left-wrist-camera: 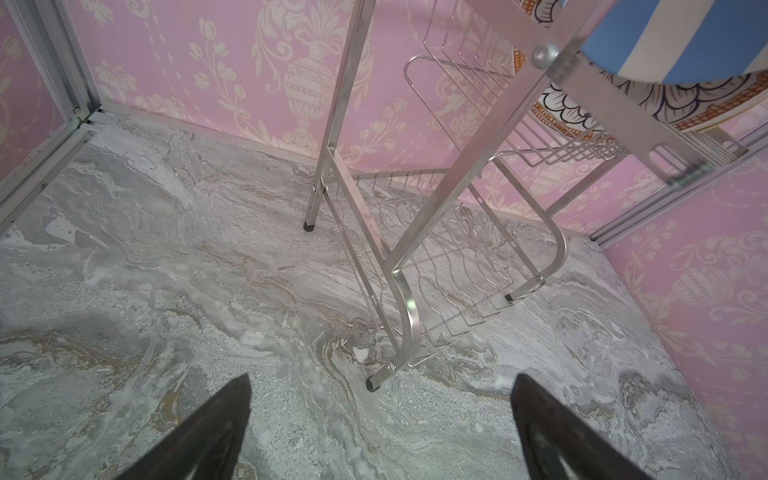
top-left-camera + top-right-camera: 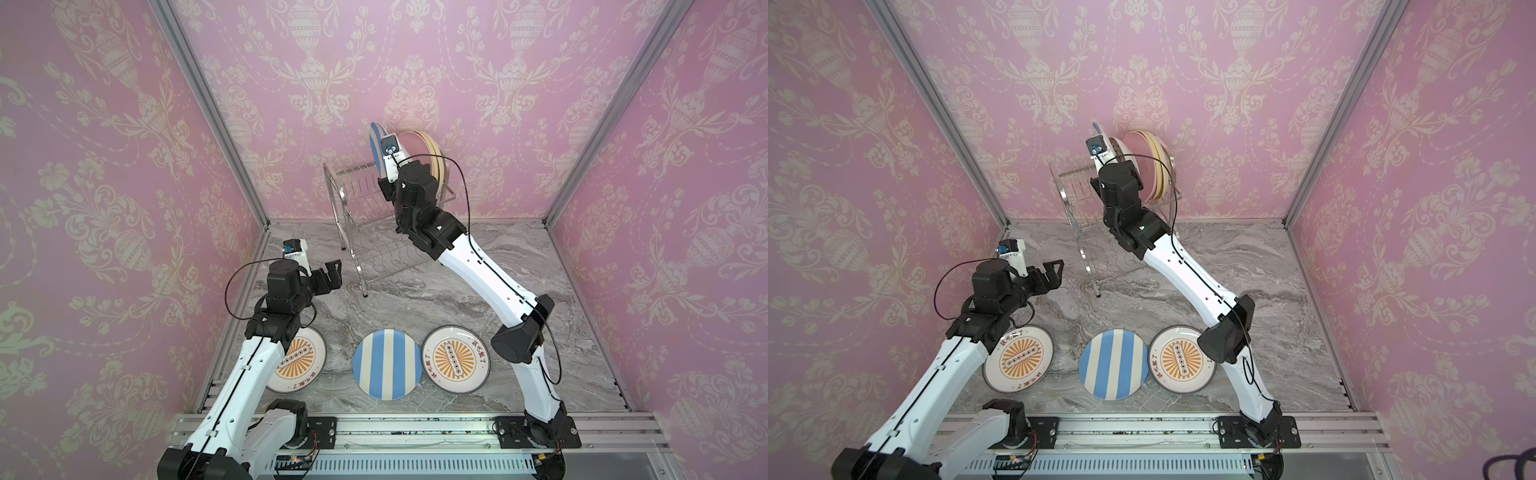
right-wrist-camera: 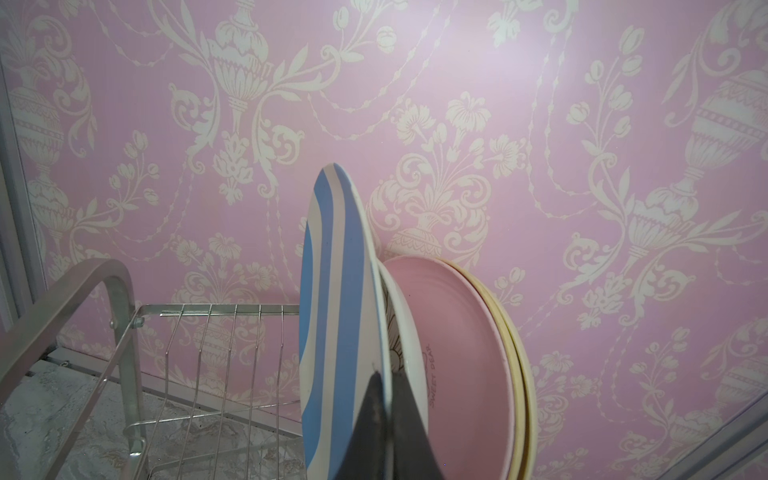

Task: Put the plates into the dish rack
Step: 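Push the striped plate down into the rack slots with the right gripper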

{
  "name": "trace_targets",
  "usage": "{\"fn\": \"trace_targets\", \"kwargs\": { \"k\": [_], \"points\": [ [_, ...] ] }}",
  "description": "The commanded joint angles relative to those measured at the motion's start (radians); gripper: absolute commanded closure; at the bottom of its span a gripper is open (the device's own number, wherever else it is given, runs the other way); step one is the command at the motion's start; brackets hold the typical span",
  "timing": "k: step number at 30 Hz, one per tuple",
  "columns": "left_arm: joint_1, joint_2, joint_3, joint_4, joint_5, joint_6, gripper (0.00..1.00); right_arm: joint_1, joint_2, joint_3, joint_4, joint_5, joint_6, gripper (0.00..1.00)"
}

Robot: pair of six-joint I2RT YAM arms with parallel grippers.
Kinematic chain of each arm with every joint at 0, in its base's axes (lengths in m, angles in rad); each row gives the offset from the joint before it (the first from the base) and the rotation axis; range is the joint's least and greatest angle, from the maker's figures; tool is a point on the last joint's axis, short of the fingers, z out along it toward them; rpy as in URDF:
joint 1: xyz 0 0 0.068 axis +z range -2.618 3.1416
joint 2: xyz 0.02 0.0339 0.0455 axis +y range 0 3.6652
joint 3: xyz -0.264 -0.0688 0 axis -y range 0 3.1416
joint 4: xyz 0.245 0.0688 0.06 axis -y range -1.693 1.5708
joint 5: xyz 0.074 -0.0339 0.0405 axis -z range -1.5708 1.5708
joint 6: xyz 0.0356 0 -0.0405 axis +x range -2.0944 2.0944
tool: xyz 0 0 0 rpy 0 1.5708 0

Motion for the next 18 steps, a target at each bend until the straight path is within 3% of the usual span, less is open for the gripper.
{"fn": "trace_targets", "kwargs": {
  "k": [1,18],
  "points": [
    [0.009,-0.001,-0.009,-0.005,0.029,-0.014,0.01,-0.007,-0.009,0.0,0.046,-0.011,0.044,1.0],
    [0.009,0.003,-0.01,-0.008,0.032,-0.009,0.01,-0.029,0.009,-0.041,0.02,-0.04,0.109,1.0]
  ]
}}
